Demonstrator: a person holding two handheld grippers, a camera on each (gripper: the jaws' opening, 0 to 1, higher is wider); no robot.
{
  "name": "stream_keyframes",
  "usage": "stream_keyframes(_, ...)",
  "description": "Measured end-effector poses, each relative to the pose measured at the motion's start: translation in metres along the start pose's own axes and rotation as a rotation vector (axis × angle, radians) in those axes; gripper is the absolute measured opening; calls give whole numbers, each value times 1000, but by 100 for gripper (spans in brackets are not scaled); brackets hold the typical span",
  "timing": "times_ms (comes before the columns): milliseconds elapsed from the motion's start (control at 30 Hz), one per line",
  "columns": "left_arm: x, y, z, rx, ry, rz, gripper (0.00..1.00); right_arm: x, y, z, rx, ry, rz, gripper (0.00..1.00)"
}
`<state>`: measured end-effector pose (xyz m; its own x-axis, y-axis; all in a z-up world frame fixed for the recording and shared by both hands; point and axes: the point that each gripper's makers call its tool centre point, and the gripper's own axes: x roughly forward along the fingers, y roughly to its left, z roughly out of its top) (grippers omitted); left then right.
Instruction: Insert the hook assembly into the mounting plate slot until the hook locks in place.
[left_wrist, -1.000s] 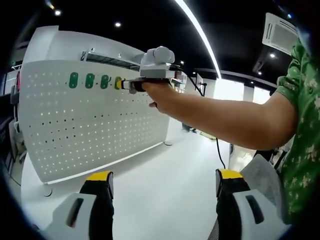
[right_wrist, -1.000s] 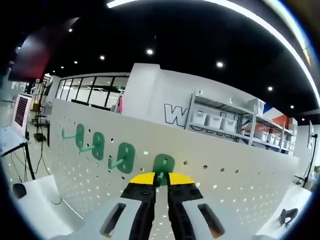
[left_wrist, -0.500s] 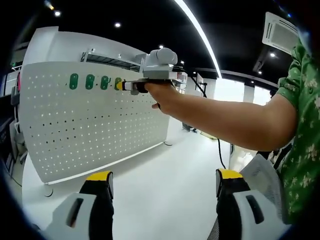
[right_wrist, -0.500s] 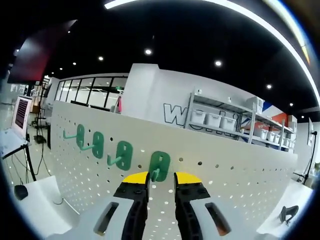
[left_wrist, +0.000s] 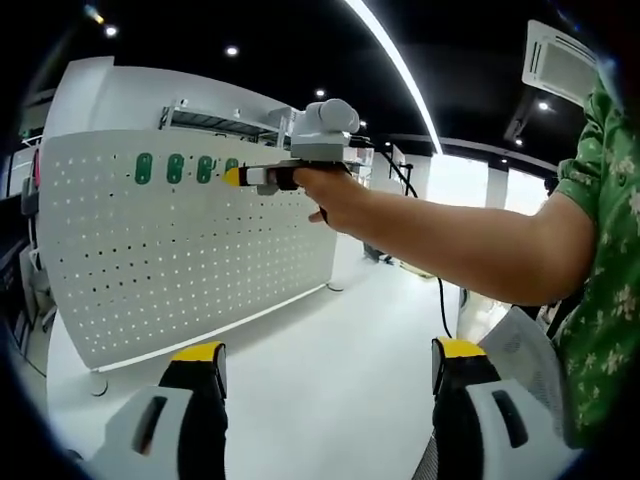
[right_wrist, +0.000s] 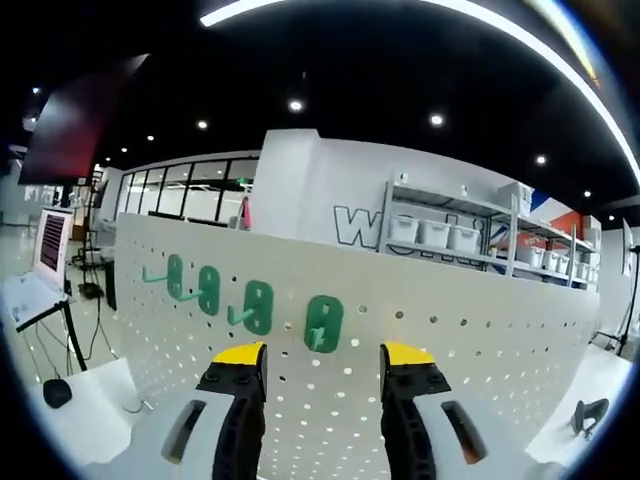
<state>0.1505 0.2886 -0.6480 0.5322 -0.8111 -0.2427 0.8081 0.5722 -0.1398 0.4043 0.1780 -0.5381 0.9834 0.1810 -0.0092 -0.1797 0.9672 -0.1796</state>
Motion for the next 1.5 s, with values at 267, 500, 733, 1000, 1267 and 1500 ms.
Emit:
stream_keyframes(267, 0, -3, 3, 6, 0, 6, 87, -9, 7, -1, 29, 3, 58, 55)
stream_keyframes(500, -3, -8, 5, 13, -2, 18, 87, -17, 14, 0, 51, 8, 112, 59)
stream_keyframes(733, -6, -10, 5, 10, -6, 41, 87, -30, 14, 4, 40, -3, 134, 61)
stream_keyframes(1000, -9, -14, 3, 9, -5, 66, 87, -51, 14, 2, 46, -2, 152, 61)
stream_keyframes(1267, -15, -18, 2, 14, -4, 96, 87, -81, 16, -1, 53, -4, 173, 61)
stream_keyframes(1500, -17, -25, 1, 14, -7, 118, 87, -114, 13, -8, 93, -7, 191, 61)
